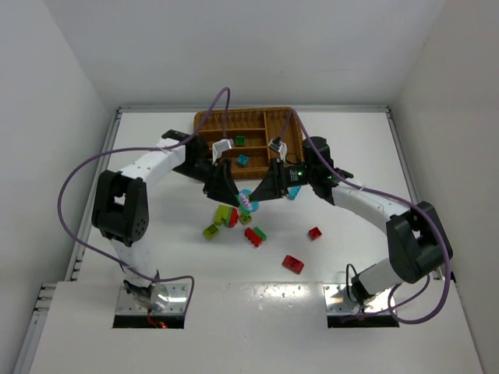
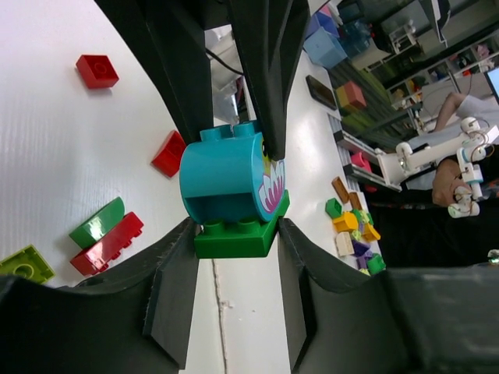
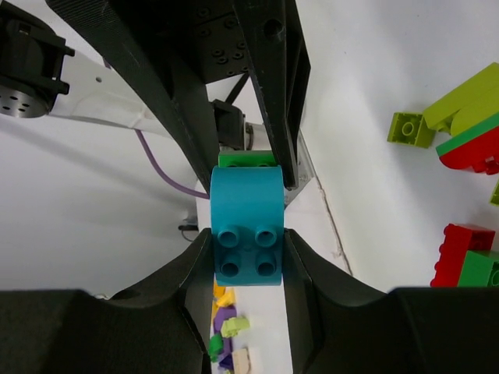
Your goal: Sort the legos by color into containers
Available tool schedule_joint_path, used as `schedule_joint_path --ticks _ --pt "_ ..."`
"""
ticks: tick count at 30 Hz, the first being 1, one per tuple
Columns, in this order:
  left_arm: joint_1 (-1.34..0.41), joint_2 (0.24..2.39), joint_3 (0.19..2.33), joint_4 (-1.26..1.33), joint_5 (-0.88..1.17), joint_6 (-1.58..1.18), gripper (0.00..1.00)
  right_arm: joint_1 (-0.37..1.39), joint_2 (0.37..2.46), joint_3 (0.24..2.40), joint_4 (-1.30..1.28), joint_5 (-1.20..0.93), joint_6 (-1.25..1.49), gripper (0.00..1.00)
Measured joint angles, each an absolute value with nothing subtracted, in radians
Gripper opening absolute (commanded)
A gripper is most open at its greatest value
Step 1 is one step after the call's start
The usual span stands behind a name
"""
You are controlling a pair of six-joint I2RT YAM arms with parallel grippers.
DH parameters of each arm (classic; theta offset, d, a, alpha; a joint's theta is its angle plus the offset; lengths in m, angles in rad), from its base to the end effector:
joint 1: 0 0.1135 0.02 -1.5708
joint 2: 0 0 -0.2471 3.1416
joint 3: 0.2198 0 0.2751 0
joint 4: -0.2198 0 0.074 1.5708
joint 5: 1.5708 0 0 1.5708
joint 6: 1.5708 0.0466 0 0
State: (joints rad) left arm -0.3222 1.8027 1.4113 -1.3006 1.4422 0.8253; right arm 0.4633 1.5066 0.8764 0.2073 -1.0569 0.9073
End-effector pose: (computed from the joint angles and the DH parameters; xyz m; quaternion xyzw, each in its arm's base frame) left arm 0.3061 -0.1509 0.2276 0.3733 0.6514 -0.6496 0.1200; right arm 0.2903 0.1904 0.2106 -0.1074 0.7677 0.6246 0.0951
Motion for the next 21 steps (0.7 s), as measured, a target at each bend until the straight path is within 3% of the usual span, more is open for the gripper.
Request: schedule_joint_path --ticks 4,9,21 --pt "-0.322 1.803 1.411 -1.301 1.441 0.821 0.32 0.463 1.507 0.879 0.207 -1.059 0.892 0.20" --pt "-0.322 1.808 1.411 -1.301 1.441 0.819 0.02 0.464 1.506 0.888 0.176 -1.056 0.855 0.20" --pt "-0.320 1.834 1.441 -1.301 1.444 0.797 0.00 0.453 1.493 0.906 0.112 -1.032 0.803 0.20"
